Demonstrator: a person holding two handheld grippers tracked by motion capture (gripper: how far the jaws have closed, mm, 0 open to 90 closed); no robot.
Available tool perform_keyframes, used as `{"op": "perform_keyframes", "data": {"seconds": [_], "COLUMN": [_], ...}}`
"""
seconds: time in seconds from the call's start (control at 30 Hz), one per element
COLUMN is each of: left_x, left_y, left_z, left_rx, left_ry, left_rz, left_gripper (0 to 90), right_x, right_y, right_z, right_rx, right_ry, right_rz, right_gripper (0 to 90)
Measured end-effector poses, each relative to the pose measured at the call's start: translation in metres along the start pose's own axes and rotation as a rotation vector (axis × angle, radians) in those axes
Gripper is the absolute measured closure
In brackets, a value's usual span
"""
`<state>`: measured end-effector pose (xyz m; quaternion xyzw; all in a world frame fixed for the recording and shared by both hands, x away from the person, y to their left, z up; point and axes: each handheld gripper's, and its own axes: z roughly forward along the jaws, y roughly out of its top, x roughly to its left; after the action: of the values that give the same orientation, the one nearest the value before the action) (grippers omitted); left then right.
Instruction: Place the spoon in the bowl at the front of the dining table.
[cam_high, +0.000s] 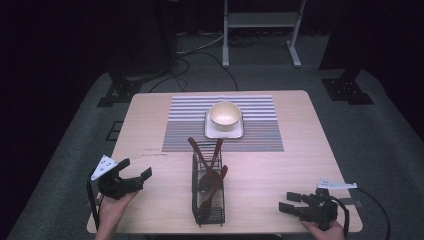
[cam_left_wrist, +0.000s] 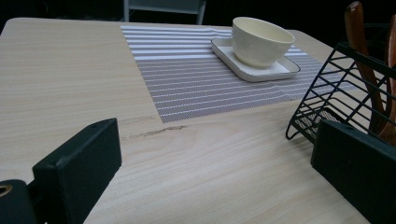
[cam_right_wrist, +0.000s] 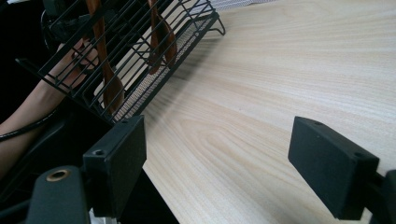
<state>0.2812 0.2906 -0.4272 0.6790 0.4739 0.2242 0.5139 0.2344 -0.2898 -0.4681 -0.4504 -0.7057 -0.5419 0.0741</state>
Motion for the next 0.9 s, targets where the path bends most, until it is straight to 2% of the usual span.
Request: {"op": "perform_keyframes", "data": {"seconds": [0.23, 0.5, 0.63, 0.9], "left_x": [0.0, -0.003, -0.004, -0.003], "left_y": [0.0, 0.0, -0.001, -0.001], "left_z": [0.002, 0.004, 0.004, 0.003], "left_rx": [0.0, 0.005, 0.01, 0.009], "left_ry": [-0.003, -0.008, -0.011, -0.006], "left_rz": [-0.009, 0.001, 0.003, 0.007], "left_gripper": [0.8, 0.8, 0.9, 0.8], "right_x": [0.0, 0.002, 0.007, 0.022], "right_y": [0.005, 0.016, 0.022, 0.04], "right_z": [0.004, 0.006, 0.01, 0.021], "right_rx": [0.023, 0.008, 0.003, 0.03], "right_ry": [-0.009, 0.002, 0.026, 0.041], "right_rz": [-0.008, -0.009, -0.011, -0.055], "right_gripper": [18.0, 18.0, 18.0, 17.8]}}
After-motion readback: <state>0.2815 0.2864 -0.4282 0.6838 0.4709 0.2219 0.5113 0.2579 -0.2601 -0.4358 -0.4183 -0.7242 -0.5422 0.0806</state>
